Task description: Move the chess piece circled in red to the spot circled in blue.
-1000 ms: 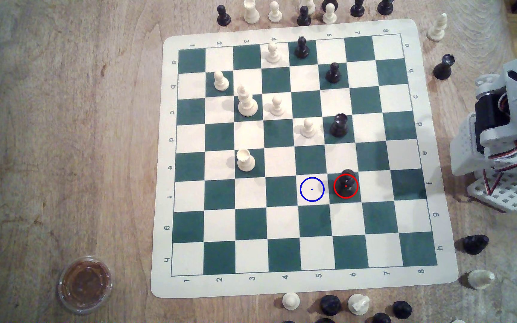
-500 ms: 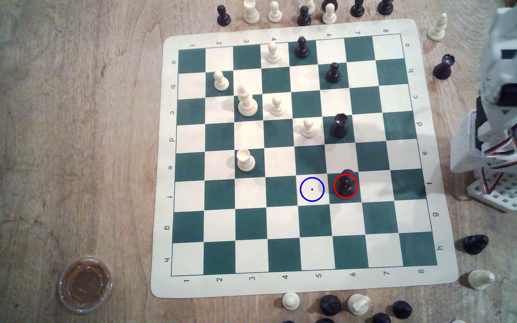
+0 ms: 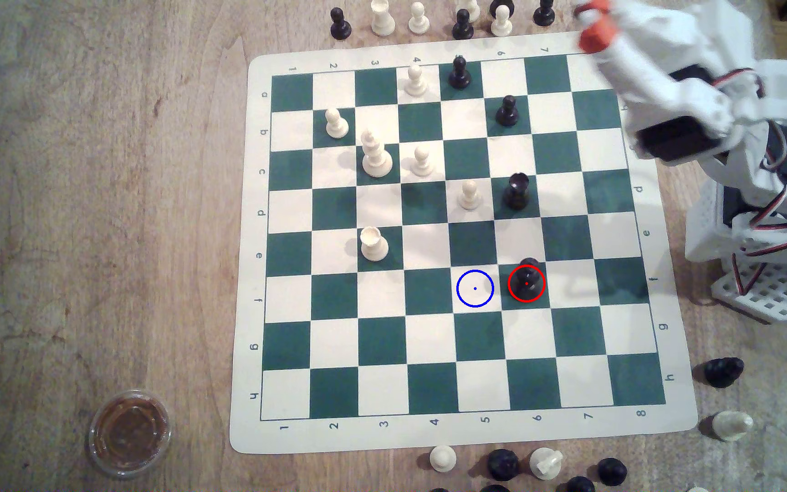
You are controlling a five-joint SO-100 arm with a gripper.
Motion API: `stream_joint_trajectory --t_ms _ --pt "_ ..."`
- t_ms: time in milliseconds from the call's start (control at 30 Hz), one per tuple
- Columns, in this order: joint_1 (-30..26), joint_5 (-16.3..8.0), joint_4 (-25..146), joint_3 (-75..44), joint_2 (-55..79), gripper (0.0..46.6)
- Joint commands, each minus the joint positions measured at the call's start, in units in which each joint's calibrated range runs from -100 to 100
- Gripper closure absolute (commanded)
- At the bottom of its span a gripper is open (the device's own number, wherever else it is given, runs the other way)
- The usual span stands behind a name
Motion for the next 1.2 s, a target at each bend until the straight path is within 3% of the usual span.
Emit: stream_joint_trajectory --t_ms 0,233,467,567,767,800,967,1167 --pt "1.14 -0.24 24.53 -14.27 0.14 45.3" --pt "1.45 -0.39 44.43 -20.35 8.29 44.7" --pt "-3.08 0.49 59.01 -28.15 16.61 35.6" --pt "-3.55 1.03 62.94 -29.51 20.34 27.3" --pt "-8.87 2.15 72.44 -33.77 24.67 29.0" --pt "-9.03 2.15 75.22 -34.58 25.95 24.7" --pt "-9.50 2.25 80.95 -34.13 26.54 18.9" --pt "-10.51 3.57 81.36 -31.50 26.96 20.8"
